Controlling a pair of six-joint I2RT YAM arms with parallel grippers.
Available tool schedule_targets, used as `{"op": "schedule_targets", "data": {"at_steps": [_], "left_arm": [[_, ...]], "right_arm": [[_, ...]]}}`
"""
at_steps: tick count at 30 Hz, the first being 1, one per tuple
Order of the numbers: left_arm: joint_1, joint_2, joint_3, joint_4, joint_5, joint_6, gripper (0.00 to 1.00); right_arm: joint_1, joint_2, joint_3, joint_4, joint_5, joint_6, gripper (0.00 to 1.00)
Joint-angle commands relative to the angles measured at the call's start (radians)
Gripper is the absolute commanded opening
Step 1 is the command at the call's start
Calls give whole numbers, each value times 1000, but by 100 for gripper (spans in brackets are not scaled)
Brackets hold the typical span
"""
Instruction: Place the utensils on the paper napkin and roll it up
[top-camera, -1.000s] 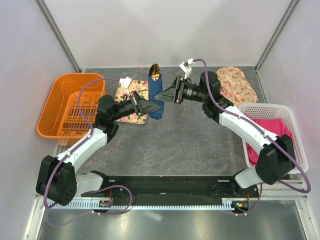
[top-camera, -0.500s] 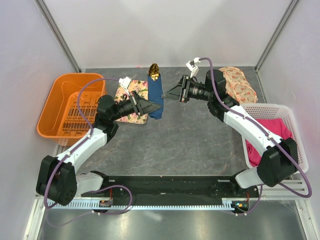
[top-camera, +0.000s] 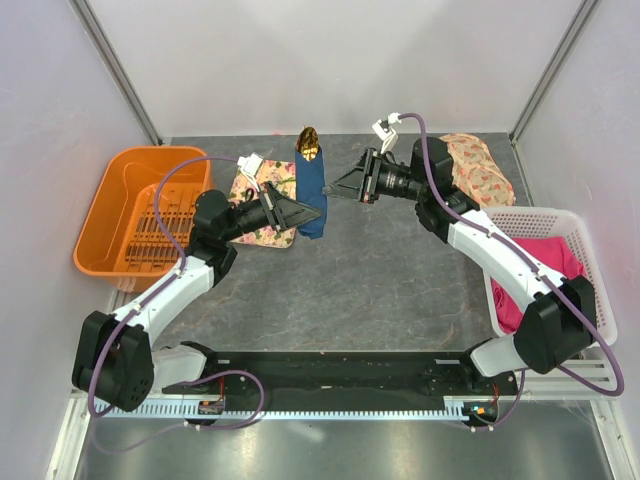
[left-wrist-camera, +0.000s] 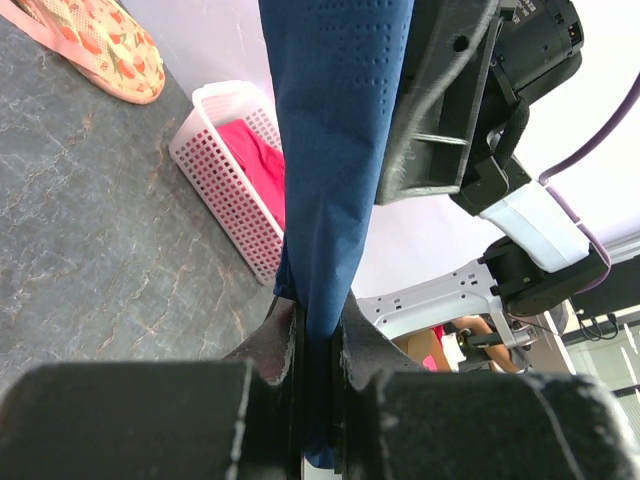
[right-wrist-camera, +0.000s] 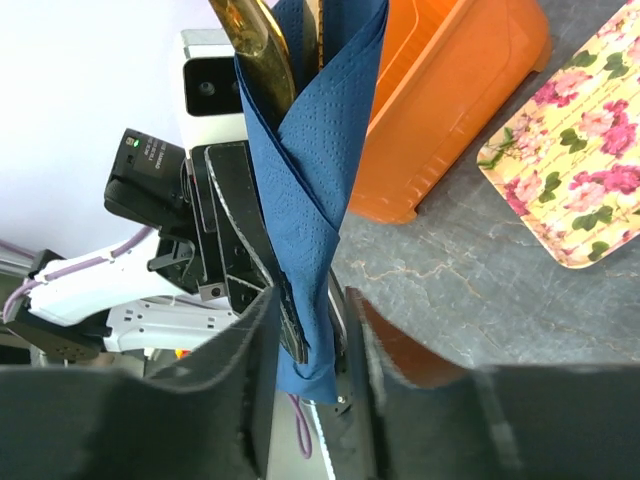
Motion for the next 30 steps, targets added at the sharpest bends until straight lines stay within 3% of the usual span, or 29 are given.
{"op": "schedule_targets", "data": {"at_steps": [1, 5, 8, 12, 14, 18, 19, 23, 30], "left_arm": [[3, -25, 18, 72, 9, 16, 2], [4, -19, 26, 72, 7, 14, 2], [3, -19, 27, 73, 2, 14, 2], [4, -16, 29, 75, 1, 13, 2], [4, -13, 32, 75, 2, 11, 2], [10, -11, 36, 73, -1, 10, 2], [14, -8, 38, 75, -4, 7, 2], [20, -4, 50, 76, -7, 5, 2], [20, 2, 53, 81, -7, 1, 2]], "right_arm": [[2, -21, 16, -1, -6, -16, 42], [6, -36, -25, 0, -16, -6, 37], [9, -39, -44, 17, -25, 5, 26], [12, -36, -46, 40, -33, 17, 3], [12, -34, -42, 40, -36, 19, 5], [12, -40, -42, 11, -30, 7, 44], [11, -42, -42, -3, -29, 4, 46], [14, -51, -65, -9, -36, 4, 45], [23, -57, -99, 9, -42, 20, 24]]}}
